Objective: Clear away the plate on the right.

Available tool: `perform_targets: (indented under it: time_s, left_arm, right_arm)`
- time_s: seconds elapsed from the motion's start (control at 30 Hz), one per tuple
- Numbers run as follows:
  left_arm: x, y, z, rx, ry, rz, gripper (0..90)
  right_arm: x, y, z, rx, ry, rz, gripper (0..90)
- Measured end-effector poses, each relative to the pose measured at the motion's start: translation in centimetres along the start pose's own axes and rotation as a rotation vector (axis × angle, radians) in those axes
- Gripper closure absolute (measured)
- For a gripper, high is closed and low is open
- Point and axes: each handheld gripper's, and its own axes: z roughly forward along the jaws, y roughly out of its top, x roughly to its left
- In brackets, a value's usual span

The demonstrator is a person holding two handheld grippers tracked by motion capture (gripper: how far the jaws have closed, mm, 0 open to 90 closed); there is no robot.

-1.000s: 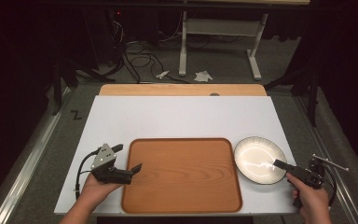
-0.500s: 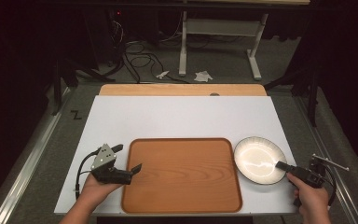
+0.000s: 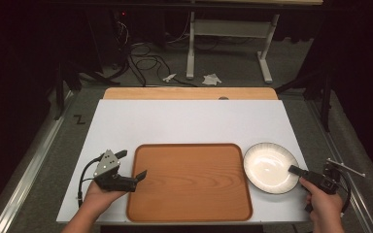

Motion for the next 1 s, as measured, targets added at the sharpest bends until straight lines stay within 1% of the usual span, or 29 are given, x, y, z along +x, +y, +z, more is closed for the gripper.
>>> perform_targets:
  time_s: [0.07, 0.13, 0.2, 0.3, 0.33, 0.37, 0.4, 0.43, 0.53, 0.63, 0.83, 1.0]
  left_arm:
    - [0.0, 0.0, 0.0, -0.002, 0.001, -0.002, 0.7]
    - [0.0, 0.0, 0.0, -0.003, 0.001, -0.004, 0.6]
    - [0.0, 0.0, 0.0, -0.003, 0.003, -0.004, 0.6]
    - [-0.1, 0.0, -0.1, -0.005, 0.003, -0.003, 0.7]
    - [-0.1, 0.0, -0.1, -0.007, 0.004, -0.002, 0.7]
    - [-0.1, 0.0, -0.1, -0.009, 0.005, -0.003, 0.7]
    - [0.0, 0.0, -0.1, -0.010, 0.006, -0.004, 0.7]
    - [0.0, 0.0, -0.1, -0.010, 0.007, -0.004, 0.7]
    - [0.0, 0.0, -0.1, -0.011, 0.010, -0.005, 0.7]
    - [0.0, 0.0, -0.1, -0.014, 0.017, 0.002, 0.7]
    - [0.0, 0.0, -0.1, -0.020, 0.028, 0.002, 0.3]
    - [0.0, 0.1, -0.3, -0.032, 0.036, 0.000, 0.3]
  right_arm:
    - [0.2, 0.1, -0.2, -0.011, -0.002, -0.027, 84.6]
    - [0.4, 0.1, -0.4, -0.020, -0.011, -0.028, 84.7]
    - [0.4, 0.2, -0.6, -0.029, -0.010, -0.042, 84.6]
    - [0.4, 0.2, -1.0, -0.046, -0.003, -0.039, 84.7]
    - [0.4, 0.3, -1.1, -0.053, 0.004, -0.029, 84.7]
    - [0.4, 0.3, -1.2, -0.062, 0.009, -0.036, 84.7]
    - [0.4, 0.3, -1.4, -0.063, 0.017, -0.031, 84.7]
    - [0.4, 0.4, -1.5, -0.077, 0.028, -0.033, 84.7]
    - [0.4, 0.4, -1.8, -0.080, 0.033, -0.032, 84.6]
    - [0.4, 0.4, -2.0, -0.086, 0.031, -0.034, 84.6]
    - [0.7, 0.5, -2.0, -0.099, 0.032, -0.043, 84.6]
    - [1.2, 0.6, -2.1, -0.108, 0.053, -0.053, 84.6]
